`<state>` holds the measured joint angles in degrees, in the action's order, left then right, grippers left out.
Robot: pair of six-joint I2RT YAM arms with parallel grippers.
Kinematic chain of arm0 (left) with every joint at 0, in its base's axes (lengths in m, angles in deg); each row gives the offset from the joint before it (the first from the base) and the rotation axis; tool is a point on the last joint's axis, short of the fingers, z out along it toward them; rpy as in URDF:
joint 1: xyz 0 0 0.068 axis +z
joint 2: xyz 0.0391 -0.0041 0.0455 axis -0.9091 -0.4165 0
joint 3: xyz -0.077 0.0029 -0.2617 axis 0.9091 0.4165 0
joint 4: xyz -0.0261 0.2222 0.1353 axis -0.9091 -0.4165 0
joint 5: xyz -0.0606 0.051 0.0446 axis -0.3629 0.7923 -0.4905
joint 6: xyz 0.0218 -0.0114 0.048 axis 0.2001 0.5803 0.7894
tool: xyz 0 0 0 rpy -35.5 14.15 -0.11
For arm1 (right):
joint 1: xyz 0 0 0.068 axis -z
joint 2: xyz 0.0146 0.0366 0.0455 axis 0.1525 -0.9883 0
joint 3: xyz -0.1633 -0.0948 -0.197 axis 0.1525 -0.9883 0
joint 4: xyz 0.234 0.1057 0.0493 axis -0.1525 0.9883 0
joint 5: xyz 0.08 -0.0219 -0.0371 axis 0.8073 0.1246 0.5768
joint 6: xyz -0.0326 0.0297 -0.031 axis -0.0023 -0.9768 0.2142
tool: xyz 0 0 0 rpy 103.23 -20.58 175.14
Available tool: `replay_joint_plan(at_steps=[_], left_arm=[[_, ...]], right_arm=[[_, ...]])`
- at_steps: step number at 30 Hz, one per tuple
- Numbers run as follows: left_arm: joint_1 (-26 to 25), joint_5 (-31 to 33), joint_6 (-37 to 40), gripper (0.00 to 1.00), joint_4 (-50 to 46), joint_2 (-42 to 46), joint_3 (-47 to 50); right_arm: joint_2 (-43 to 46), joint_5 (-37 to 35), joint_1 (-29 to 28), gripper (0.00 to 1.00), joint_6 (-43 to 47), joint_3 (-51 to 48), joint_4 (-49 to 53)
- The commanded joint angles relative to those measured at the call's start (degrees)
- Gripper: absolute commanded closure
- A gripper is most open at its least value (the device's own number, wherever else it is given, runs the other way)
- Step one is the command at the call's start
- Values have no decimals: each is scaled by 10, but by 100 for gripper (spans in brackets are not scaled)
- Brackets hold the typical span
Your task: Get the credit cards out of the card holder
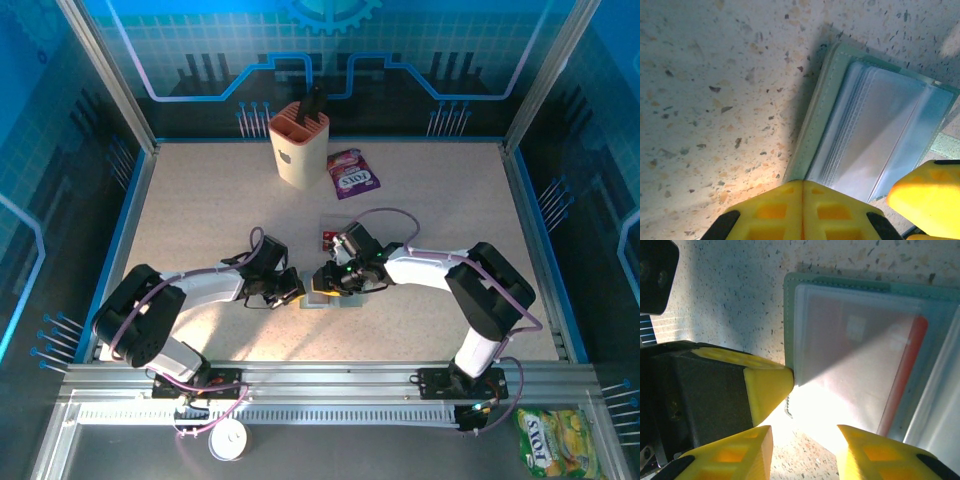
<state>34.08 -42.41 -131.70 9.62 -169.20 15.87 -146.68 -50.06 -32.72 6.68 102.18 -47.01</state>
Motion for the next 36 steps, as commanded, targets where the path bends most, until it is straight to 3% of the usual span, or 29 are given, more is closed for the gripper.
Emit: replay_joint_plan(at_steps=[1, 36], left_arm=[[-2, 3, 0, 92, -18, -10, -3], [4, 4, 3, 91, -30, -20, -6]], right_arm=[[-13, 13, 7, 59, -2, 12, -1], [-26, -3, 28, 57, 14, 6, 26]])
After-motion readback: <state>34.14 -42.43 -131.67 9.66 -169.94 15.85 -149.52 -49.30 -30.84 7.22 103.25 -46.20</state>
